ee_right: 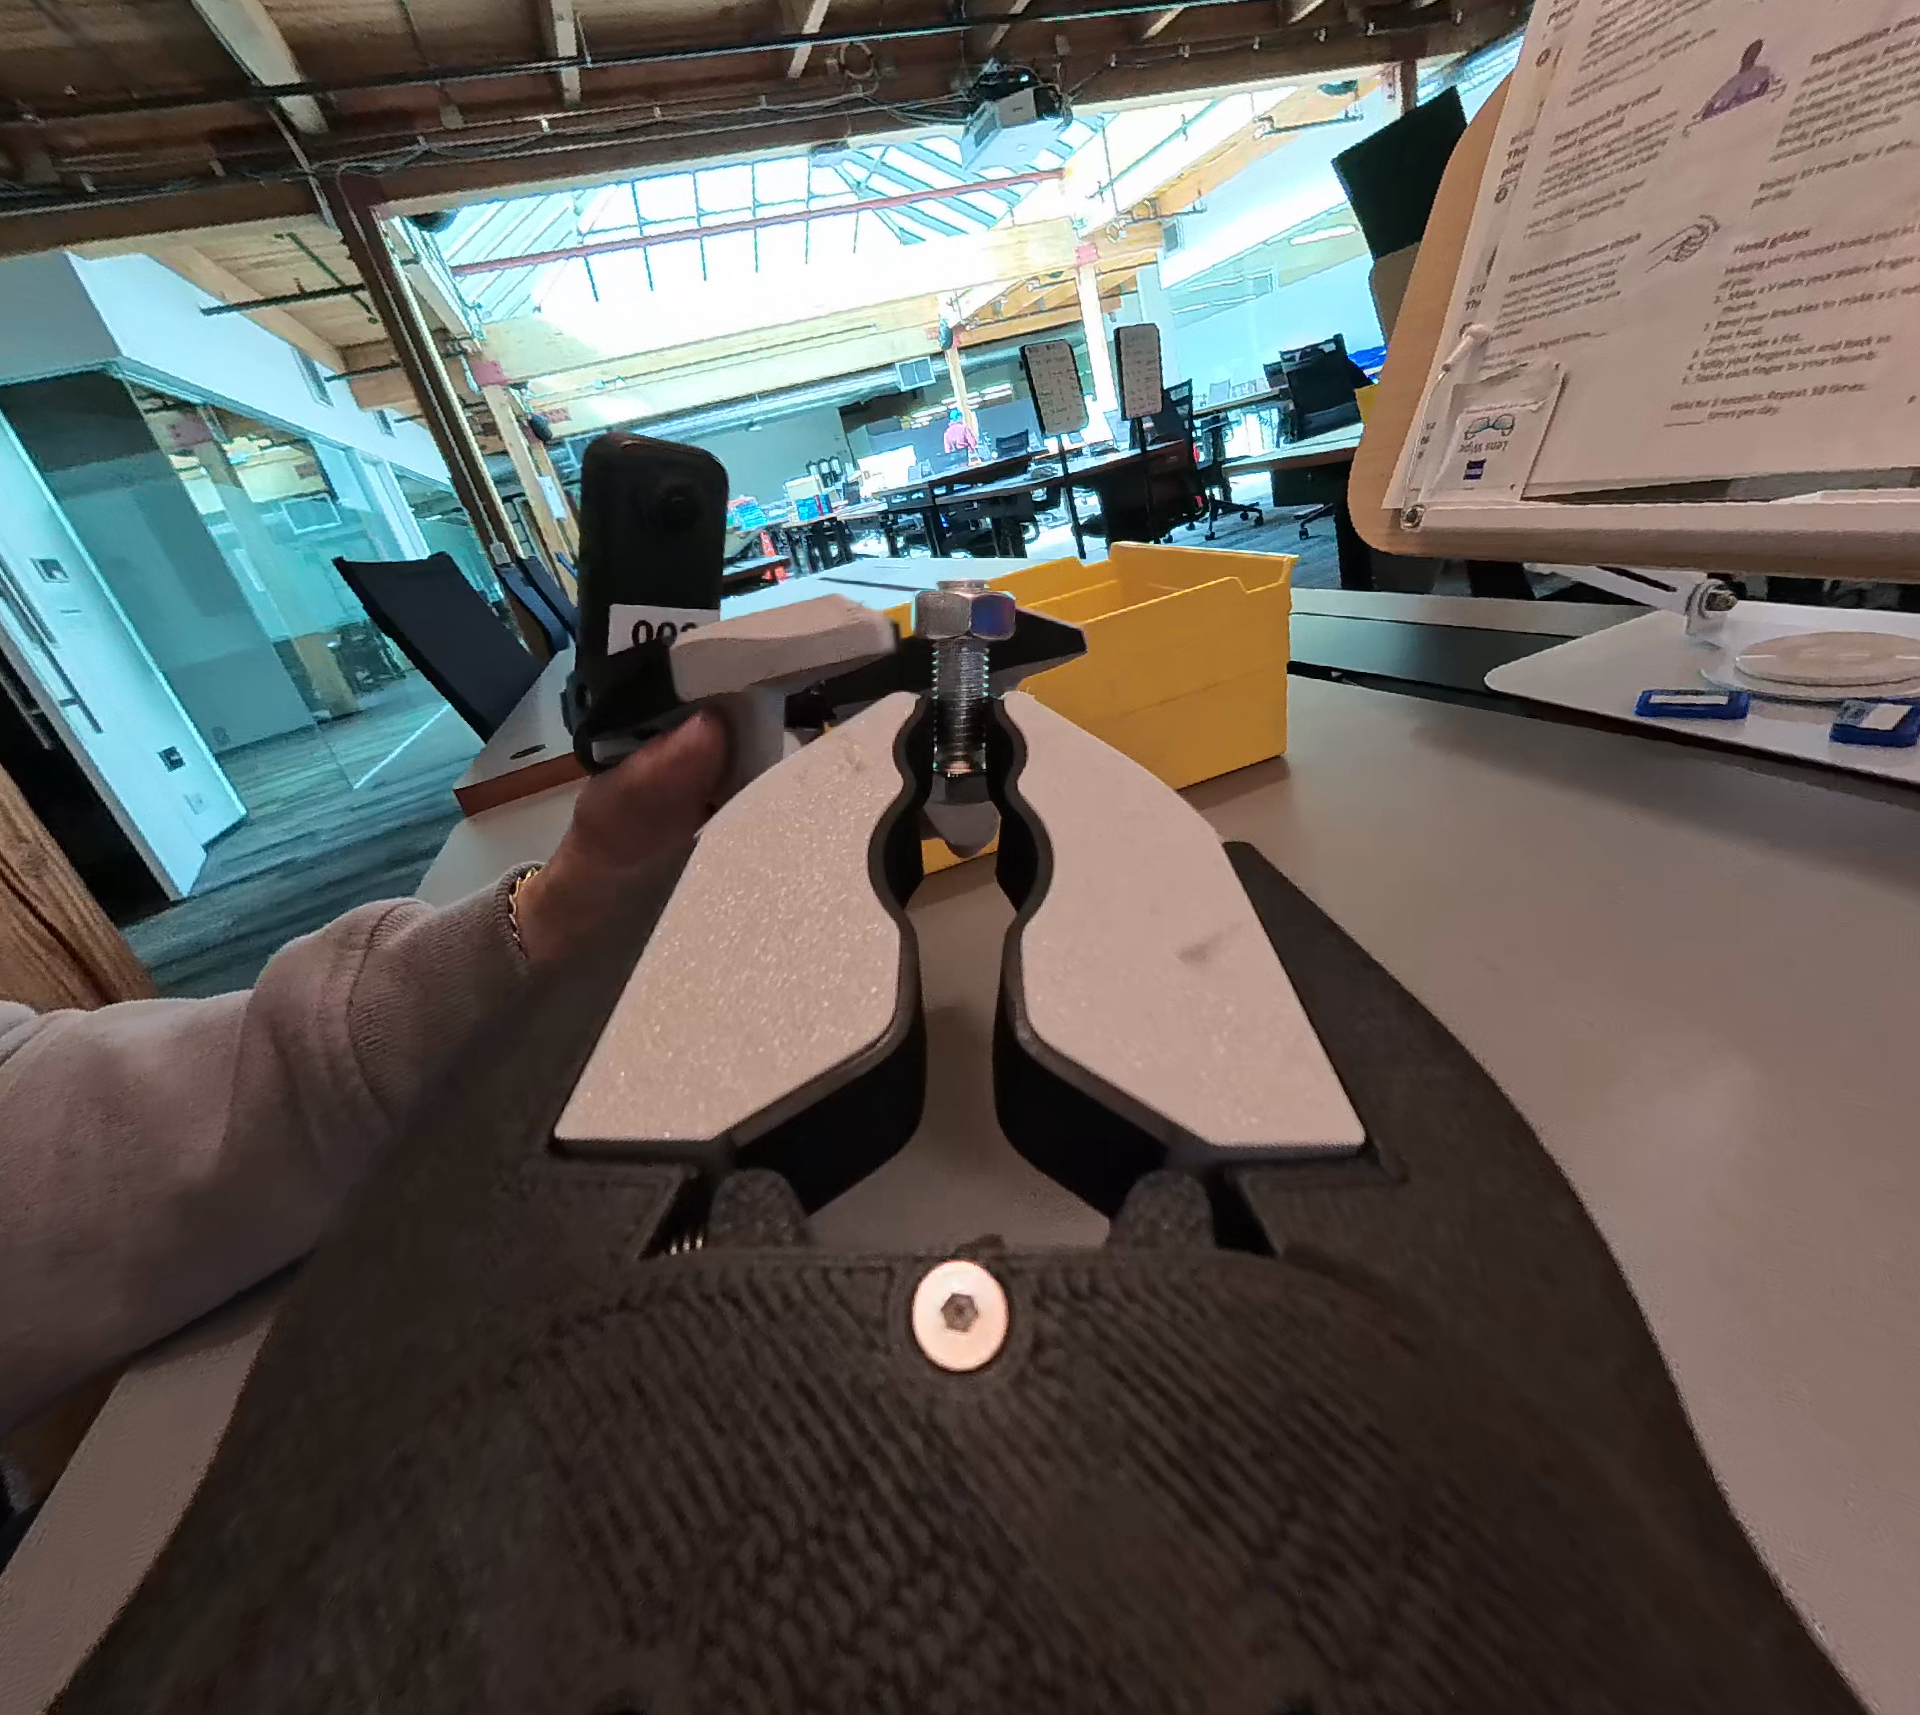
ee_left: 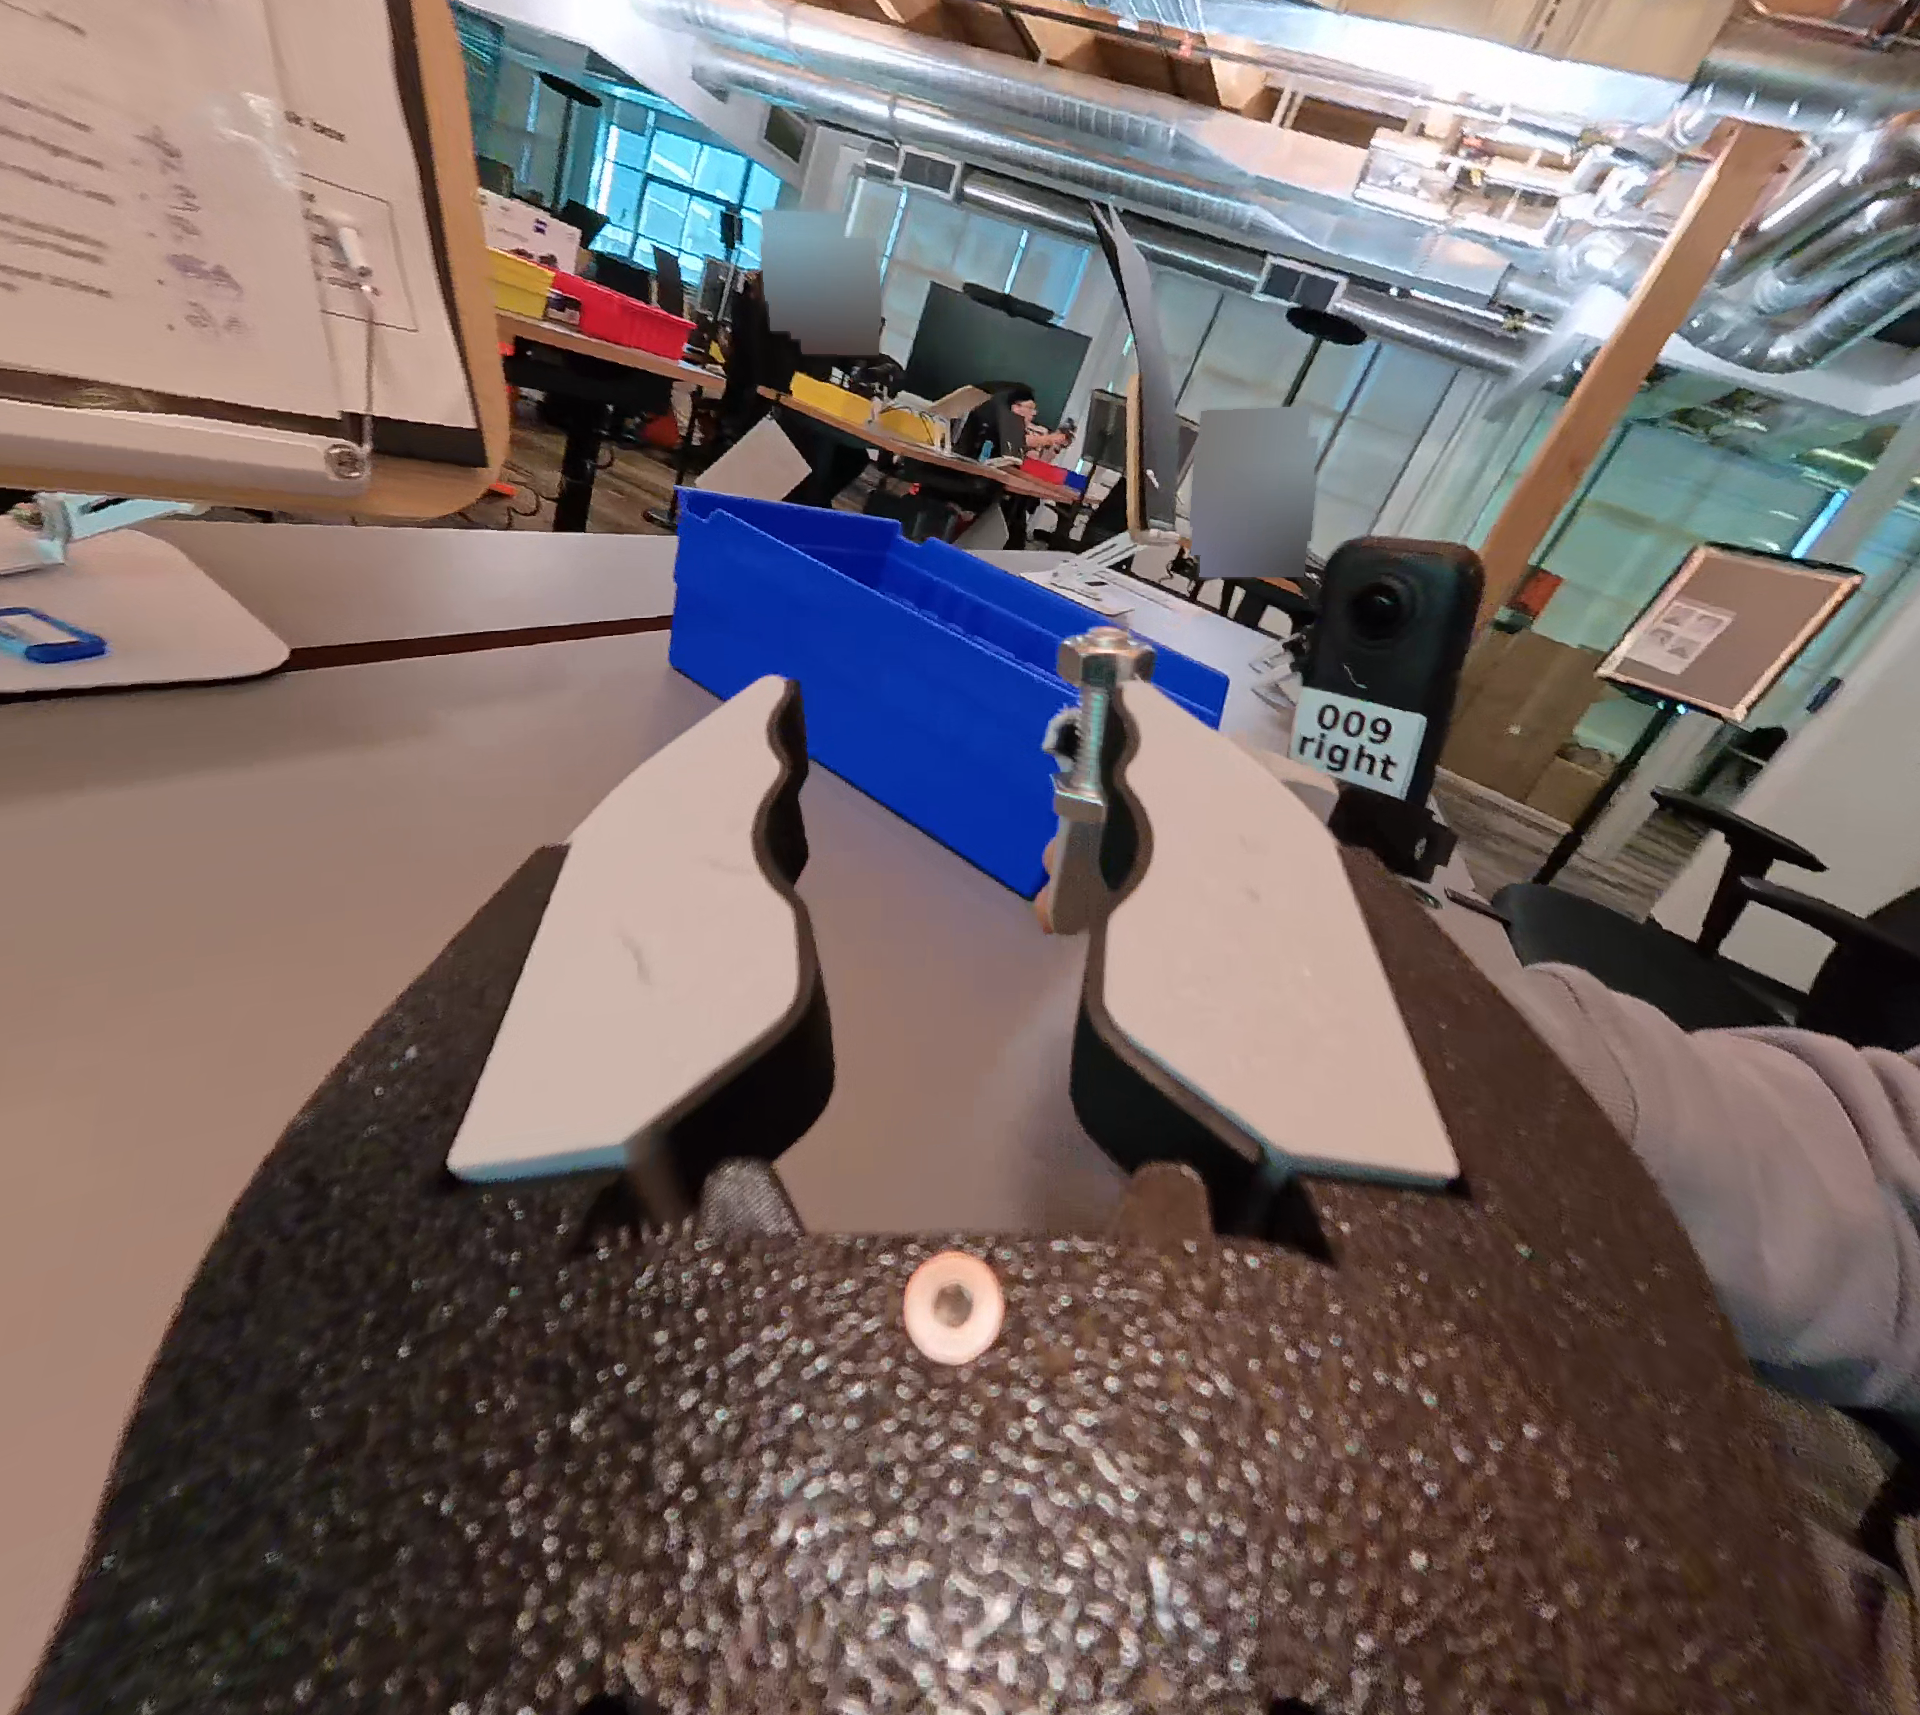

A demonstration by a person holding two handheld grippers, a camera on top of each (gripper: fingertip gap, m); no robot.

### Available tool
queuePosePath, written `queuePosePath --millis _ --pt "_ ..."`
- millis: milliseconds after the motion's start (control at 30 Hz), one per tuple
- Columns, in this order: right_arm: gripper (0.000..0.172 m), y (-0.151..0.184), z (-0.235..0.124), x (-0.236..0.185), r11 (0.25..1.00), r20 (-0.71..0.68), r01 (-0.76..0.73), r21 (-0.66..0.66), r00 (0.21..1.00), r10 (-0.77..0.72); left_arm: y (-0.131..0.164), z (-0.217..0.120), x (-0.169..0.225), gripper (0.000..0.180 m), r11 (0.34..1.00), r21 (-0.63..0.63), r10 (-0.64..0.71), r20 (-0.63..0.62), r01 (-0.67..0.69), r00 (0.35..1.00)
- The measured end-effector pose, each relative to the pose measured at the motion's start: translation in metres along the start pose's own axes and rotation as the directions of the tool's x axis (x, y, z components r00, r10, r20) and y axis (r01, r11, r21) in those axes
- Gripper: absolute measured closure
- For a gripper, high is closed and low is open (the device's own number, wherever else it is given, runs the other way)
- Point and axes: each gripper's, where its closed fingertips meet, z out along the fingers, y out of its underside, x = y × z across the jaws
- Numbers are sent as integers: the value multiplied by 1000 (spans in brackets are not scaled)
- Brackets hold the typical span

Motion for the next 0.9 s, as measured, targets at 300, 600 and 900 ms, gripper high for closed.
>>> queuePosePath --millis 300,600,900 --pt "163 10 5 -3 998 6 24 -54 1000 -24 5 6 2 123 999 -11 -38 4 38 999" --pt "163 -3 -1 2 999 11 -41 -3 999 42 0 -9 -29 125 1000 -17 2 163 0 987" --pt "163 -31 -11 -4 988 23 -143 -62 989 145 -5 -13 -35 125 999 31 -12 175 7 984"
